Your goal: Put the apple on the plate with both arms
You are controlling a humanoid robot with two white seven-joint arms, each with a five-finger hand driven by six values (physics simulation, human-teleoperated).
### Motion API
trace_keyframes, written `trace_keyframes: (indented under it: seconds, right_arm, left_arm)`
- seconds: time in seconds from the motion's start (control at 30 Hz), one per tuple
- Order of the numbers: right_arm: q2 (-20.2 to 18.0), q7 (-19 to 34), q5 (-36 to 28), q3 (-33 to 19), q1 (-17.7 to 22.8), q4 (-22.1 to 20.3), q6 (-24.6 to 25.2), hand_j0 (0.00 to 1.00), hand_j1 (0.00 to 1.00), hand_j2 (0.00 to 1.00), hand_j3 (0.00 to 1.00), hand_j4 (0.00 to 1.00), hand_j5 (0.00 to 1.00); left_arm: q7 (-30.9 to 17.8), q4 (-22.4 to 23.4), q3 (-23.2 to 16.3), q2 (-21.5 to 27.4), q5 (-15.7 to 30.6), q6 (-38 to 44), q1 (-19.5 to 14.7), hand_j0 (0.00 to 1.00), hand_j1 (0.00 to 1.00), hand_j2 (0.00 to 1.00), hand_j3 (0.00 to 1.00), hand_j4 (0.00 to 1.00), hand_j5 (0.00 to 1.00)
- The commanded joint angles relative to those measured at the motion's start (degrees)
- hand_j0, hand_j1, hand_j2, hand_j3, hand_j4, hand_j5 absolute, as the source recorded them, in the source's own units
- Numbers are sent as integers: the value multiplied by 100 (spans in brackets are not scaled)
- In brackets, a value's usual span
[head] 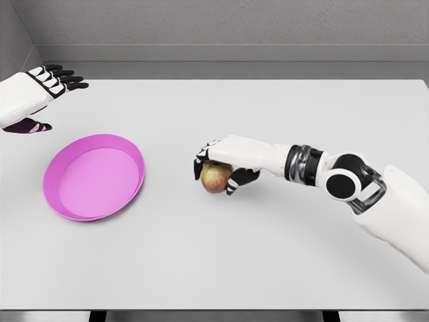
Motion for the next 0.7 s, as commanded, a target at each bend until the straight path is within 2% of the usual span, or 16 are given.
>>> trace_keyframes:
  seconds: [0.0,0.07,0.4,0.43,0.47,0.67]
  right_arm:
    - [118,0,-17,21,0,1,19,47,47,47,47,47,47]
    - [215,1,-9,39,-53,1,36,47,47,47,47,47,47]
    - [215,0,9,109,-88,1,54,48,48,48,48,48,48]
    - [215,-17,0,92,-79,1,142,63,63,63,63,63,63]
    - [206,-35,9,83,-79,1,370,100,100,100,100,100,100]
    - [189,-35,18,83,-70,1,370,100,100,100,100,100,100]
  left_arm:
    - [3,0,4,11,36,-2,0,100,100,100,100,100,100]
    - [3,0,4,2,36,-2,0,100,100,100,100,100,100]
    - [3,-9,4,2,36,-2,0,100,100,100,100,100,100]
    - [3,-9,4,11,36,-2,0,100,100,100,100,100,100]
    - [3,-9,4,11,36,-2,0,100,100,100,100,100,100]
    - [3,-9,4,11,36,-2,0,100,100,100,100,100,100]
